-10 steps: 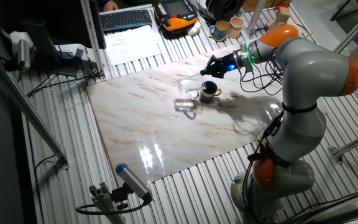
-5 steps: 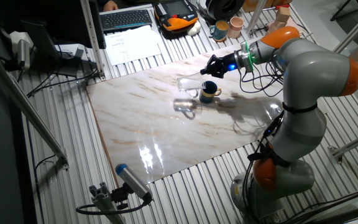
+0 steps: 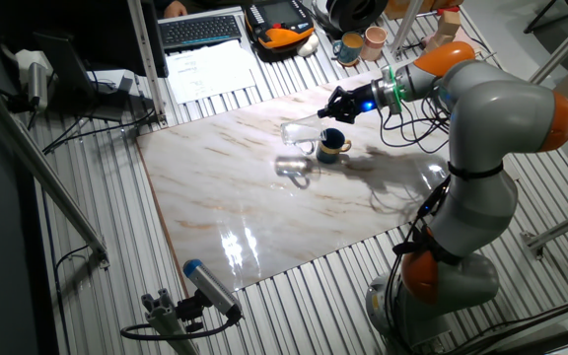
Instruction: Pour the water from one cup into another empty cup
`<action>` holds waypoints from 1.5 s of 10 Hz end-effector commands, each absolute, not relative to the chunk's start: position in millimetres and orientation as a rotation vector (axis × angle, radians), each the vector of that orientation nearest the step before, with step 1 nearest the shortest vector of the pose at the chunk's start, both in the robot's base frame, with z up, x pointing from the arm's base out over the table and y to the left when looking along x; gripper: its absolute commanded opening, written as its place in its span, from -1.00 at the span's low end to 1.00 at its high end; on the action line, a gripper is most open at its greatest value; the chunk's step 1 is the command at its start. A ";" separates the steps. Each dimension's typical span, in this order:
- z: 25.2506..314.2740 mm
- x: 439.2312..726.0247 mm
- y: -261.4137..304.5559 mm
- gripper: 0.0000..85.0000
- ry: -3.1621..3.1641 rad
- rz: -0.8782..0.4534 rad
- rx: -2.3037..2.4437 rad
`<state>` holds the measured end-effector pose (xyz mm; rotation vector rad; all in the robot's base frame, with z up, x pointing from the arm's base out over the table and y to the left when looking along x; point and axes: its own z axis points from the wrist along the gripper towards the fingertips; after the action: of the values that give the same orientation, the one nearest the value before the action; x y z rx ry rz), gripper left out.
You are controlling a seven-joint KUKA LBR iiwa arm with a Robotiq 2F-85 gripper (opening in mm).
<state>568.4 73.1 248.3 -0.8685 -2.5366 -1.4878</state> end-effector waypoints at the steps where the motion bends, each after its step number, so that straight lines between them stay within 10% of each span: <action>1: 248.1 568.6 72.6 -1.00 -2.532 -1.493 -0.872; 15: 246.1 571.2 68.6 -1.00 -2.473 -1.575 -0.912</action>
<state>571.2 68.6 246.1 -0.9116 -2.4730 -1.5753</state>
